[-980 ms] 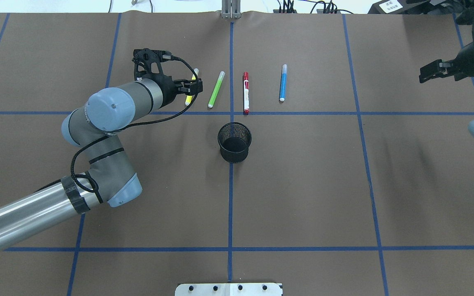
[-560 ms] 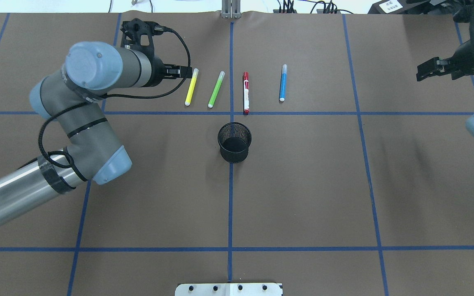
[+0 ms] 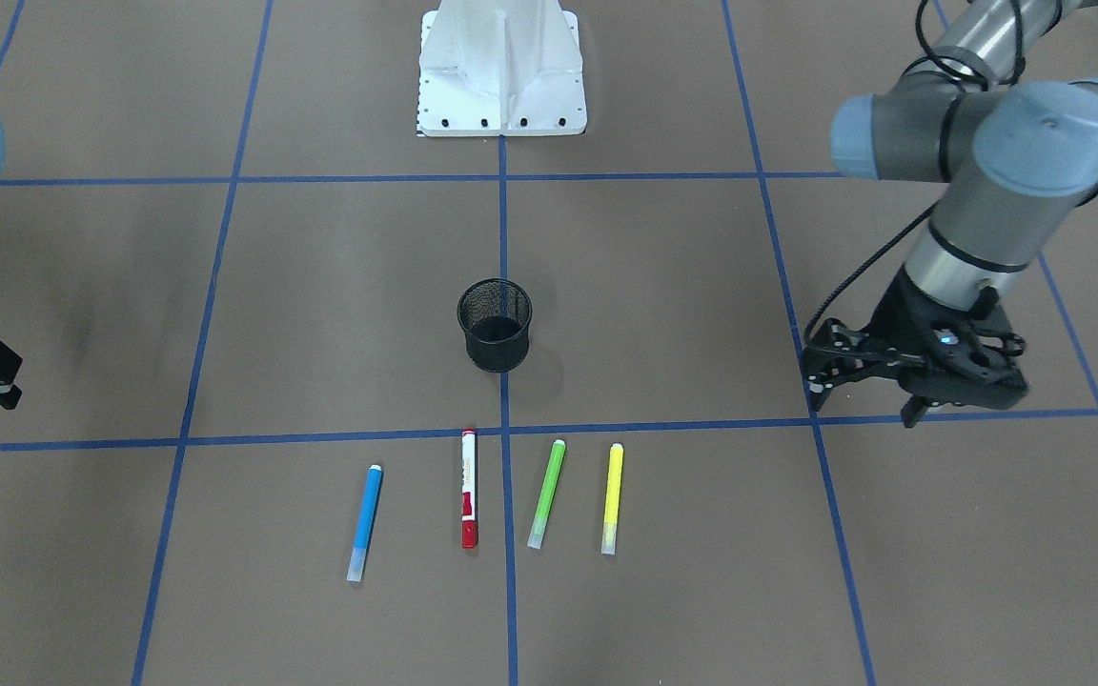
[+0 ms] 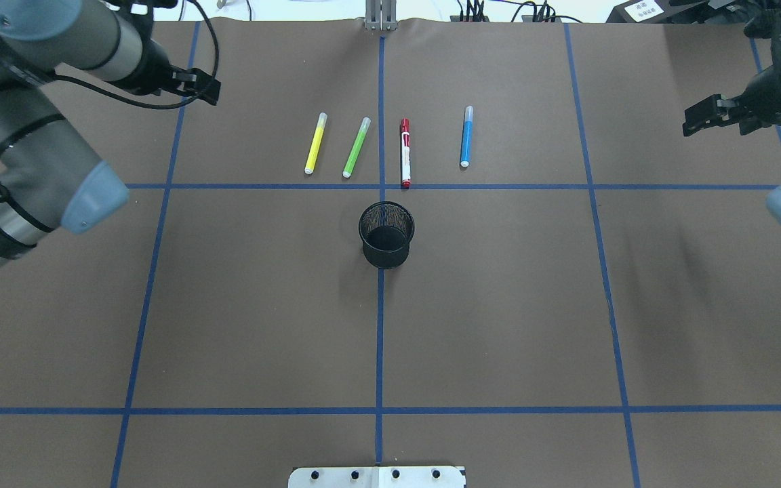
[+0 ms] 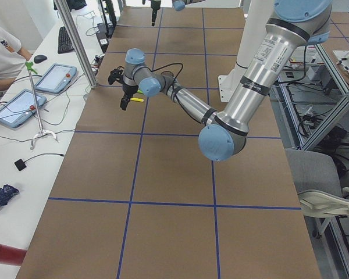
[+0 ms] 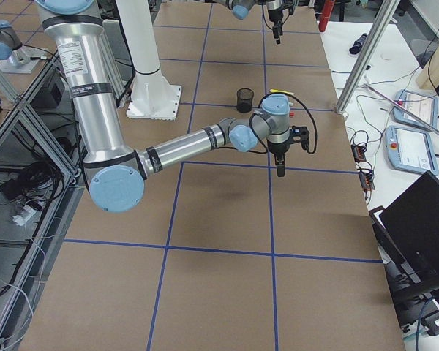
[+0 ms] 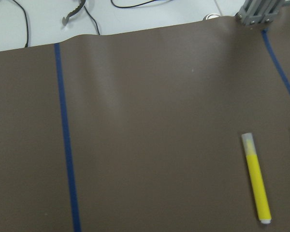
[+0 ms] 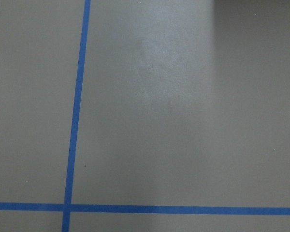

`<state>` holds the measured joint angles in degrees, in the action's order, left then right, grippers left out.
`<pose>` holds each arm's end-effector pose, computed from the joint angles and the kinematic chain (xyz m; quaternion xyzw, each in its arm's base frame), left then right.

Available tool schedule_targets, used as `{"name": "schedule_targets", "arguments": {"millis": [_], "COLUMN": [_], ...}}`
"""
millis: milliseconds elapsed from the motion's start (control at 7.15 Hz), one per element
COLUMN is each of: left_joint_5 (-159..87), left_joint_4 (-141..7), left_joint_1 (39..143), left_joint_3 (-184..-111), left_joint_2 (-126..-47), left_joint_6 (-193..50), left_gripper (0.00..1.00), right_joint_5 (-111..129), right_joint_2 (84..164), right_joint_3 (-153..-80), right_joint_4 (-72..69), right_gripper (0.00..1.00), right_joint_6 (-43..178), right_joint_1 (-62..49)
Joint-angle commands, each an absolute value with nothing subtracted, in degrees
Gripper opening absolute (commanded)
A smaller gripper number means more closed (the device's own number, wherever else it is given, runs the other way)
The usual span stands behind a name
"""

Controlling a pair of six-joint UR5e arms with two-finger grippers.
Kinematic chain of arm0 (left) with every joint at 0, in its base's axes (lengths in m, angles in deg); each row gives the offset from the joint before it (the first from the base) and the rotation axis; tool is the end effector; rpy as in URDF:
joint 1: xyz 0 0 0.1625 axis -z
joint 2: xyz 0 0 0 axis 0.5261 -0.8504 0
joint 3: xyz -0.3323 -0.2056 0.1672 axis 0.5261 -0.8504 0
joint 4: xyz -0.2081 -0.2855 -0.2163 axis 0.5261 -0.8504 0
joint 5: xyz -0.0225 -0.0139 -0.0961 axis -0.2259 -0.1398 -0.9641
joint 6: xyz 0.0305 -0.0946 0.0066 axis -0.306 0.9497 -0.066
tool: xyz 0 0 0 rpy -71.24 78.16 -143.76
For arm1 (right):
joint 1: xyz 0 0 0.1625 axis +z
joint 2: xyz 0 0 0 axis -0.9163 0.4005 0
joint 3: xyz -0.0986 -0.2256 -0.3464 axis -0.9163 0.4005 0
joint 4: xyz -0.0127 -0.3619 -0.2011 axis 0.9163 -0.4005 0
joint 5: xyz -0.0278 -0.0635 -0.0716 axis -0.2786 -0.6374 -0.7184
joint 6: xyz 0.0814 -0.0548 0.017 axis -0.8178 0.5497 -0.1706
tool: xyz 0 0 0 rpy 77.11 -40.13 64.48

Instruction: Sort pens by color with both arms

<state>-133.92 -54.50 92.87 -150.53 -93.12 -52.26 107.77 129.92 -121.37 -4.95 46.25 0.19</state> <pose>0.2446 -0.6179 0.3406 0.1826 0.3892 0.0541 0.9013 -0.1646 -0.5825 0.4426 0.0964 -0.3642 0.0392 0.9255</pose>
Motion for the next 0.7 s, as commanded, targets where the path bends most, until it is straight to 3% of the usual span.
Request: {"name": "schedule_targets", "arguments": {"millis": [0, 560], "left_joint_5": [-139.1, -152.4], "left_joint_4": [-44.7, -36.6], "left_joint_1": [100.0, 110.8], "left_joint_3": [-150.7, -148.1], "left_joint_2": [-89.3, -82.0], "left_joint_6": [-67.8, -81.8], "left_gripper": [1.0, 1.0], "right_joint_5": [108.2, 119.5], "right_joint_2": [126.2, 127.8], "right_joint_3": [-120.6, -112.4], "right_joint_4": [-13.7, -14.5], "right_gripper": [0.98, 0.98], "right_joint_6": [53.9, 70.0], "right_joint_1": [1.7, 10.1]}}
